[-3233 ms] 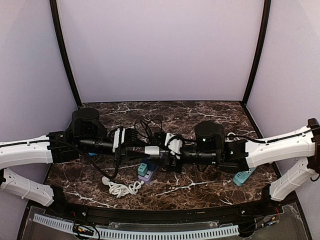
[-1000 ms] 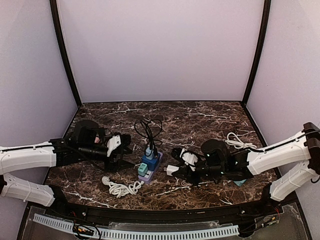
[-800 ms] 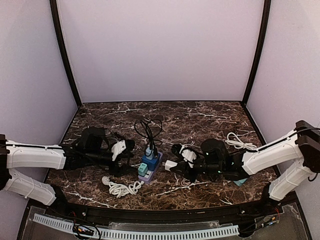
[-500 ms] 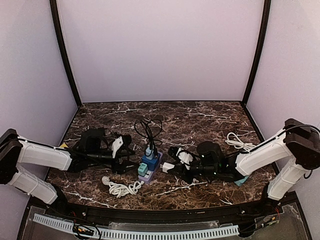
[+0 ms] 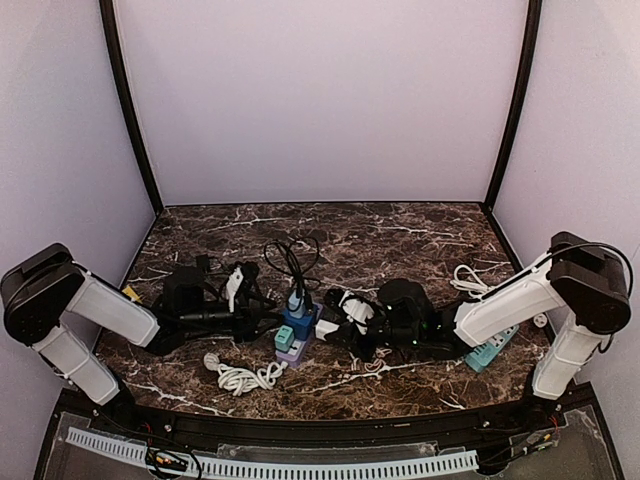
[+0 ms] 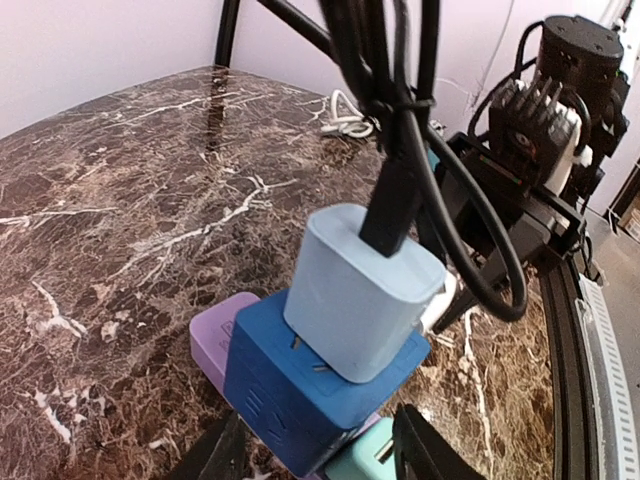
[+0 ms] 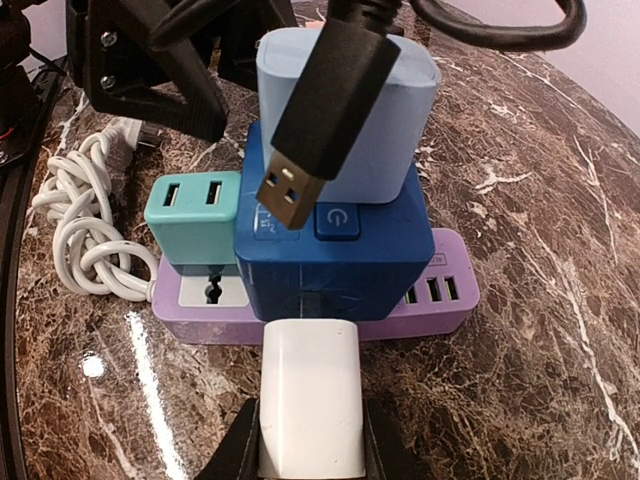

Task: Insert the plug
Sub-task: Insert the plug into the socket.

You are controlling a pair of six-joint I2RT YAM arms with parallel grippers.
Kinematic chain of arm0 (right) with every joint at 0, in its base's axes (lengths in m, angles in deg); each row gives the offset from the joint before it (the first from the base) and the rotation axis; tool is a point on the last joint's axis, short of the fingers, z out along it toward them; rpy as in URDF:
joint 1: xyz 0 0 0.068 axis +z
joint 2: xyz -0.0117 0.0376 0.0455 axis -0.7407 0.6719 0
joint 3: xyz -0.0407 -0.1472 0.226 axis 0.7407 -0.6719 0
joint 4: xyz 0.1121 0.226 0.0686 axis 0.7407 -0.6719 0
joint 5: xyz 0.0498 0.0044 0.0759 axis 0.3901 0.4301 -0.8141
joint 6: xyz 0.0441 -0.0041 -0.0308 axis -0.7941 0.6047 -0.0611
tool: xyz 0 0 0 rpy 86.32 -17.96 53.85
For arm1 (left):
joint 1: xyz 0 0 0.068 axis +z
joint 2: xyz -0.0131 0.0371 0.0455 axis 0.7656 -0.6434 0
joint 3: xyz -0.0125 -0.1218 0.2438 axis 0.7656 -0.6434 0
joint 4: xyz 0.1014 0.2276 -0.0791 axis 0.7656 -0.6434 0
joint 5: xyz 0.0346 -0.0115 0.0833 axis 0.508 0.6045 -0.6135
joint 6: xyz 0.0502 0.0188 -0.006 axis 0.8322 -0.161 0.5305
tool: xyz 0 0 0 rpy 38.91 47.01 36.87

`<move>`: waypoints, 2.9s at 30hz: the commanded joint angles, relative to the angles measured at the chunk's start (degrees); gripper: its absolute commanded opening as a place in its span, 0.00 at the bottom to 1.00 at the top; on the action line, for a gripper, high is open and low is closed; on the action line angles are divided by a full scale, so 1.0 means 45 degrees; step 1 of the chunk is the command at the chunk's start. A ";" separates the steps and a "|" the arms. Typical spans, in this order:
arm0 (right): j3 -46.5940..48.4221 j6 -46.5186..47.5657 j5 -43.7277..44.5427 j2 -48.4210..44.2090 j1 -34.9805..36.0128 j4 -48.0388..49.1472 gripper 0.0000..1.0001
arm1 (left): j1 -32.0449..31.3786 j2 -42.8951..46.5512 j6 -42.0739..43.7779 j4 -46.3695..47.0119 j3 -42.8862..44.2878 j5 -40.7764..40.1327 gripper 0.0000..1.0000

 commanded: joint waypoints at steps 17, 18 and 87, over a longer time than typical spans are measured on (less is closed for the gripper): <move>0.0137 -0.0517 -0.1880 0.0690 -0.0767 0.1065 0.00 | 0.0039 -0.1461 -0.2039 0.1225 0.0408 -0.1765 0.35; 0.0158 -0.0517 -0.1952 0.0741 -0.0753 0.1072 0.00 | 0.0037 -0.1491 -0.2024 0.1249 0.0355 -0.1762 0.34; -0.0039 -0.0587 -0.1933 0.1281 -0.0764 0.2732 0.00 | 0.0173 -0.1844 -0.0323 -0.0964 0.0242 -0.0794 0.36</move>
